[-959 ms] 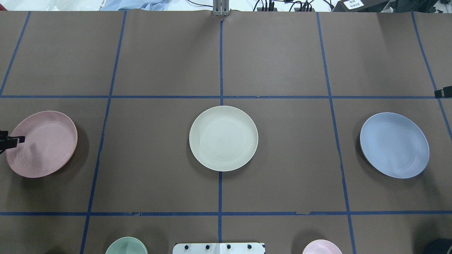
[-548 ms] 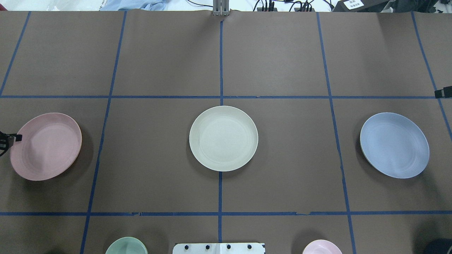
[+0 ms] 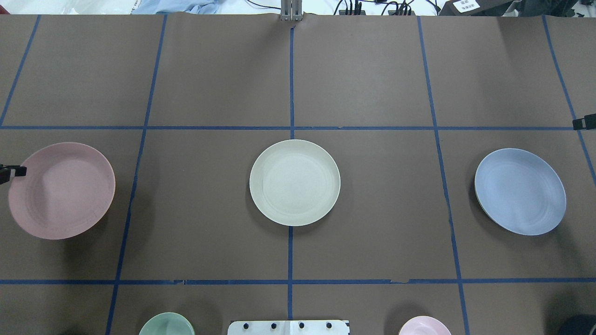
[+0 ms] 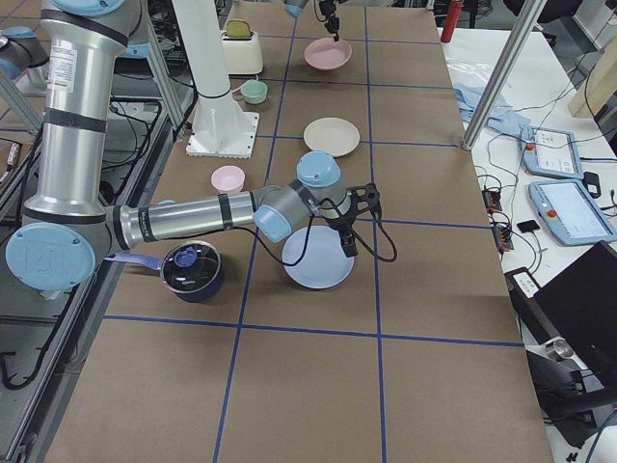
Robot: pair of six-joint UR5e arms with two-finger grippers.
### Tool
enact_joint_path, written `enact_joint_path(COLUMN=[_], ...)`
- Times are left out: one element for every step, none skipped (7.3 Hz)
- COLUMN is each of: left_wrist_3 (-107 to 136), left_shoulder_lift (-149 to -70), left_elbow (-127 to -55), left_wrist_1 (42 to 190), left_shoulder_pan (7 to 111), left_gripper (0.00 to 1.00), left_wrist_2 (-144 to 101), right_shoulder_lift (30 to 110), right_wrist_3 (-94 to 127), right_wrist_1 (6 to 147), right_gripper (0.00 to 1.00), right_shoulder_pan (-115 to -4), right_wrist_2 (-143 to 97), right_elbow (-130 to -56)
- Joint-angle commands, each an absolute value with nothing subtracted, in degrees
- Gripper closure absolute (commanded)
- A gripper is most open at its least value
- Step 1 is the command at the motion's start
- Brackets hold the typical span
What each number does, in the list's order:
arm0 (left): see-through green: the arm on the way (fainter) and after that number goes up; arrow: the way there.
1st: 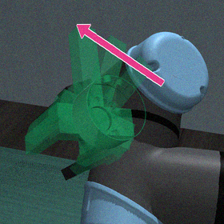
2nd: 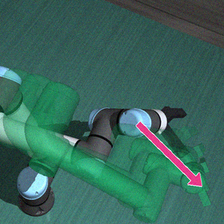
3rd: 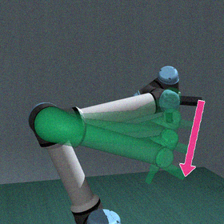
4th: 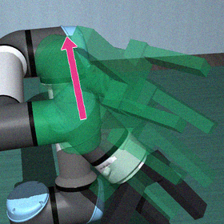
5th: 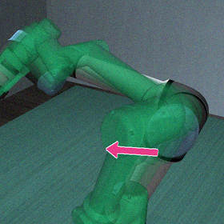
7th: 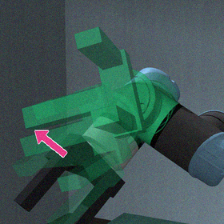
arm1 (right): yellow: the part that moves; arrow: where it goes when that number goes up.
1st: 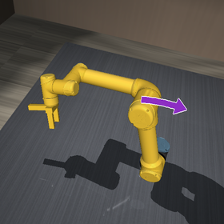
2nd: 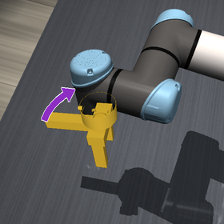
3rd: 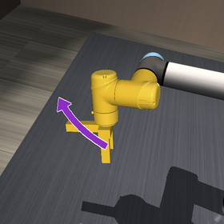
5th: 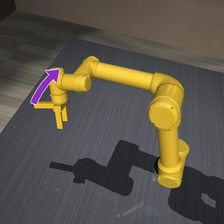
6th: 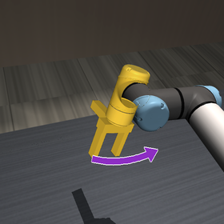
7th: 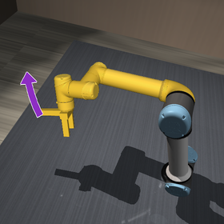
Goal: Stack three plates with pink and blue
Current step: 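Reach the left gripper to the pink plate's rim and grasp it, then carry the pink plate with the left gripper onto the cream plate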
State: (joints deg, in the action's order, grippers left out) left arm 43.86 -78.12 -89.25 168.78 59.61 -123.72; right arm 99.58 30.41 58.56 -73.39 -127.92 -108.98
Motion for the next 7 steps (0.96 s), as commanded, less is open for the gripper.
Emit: enact_joint_path(left_wrist_3=[44.21,44.56,45.43,50.75,56.89,62.70,67.10], left_shoulder_lift=[-81.36,-83.47,-87.41,-90.93,-94.45,-98.75,-104.44], left_elbow=[-101.62,-107.26,-109.32,-109.34,-109.16,-108.38,-107.93], left_wrist_1=[152.51,143.88,138.31,137.56,137.29,135.98,131.01], left_shoulder_pan=[62.23,62.14,61.53,58.65,53.32,46.39,41.36], left_gripper=[1.00,1.00,1.00,1.00,1.00,1.00,1.00], left_wrist_2=[-126.48,-126.13,-126.04,-125.77,-121.33,-116.85,-111.93], right_shoulder_lift=[99.58,99.58,99.58,99.58,99.58,99.49,99.41], right_wrist_3=[30.41,30.41,30.41,30.41,30.50,30.41,30.41], right_wrist_1=[58.54,58.54,58.54,58.45,58.45,58.45,58.53], right_gripper=[0.00,0.00,0.00,0.00,0.00,0.00,0.00], right_shoulder_pan=[-73.39,-73.39,-73.39,-73.39,-73.39,-73.39,-73.39], right_wrist_2=[-127.97,-127.97,-127.97,-128.06,-128.06,-128.06,-127.88], right_elbow=[-108.98,-108.98,-108.98,-109.07,-108.99,-108.98,-108.90])
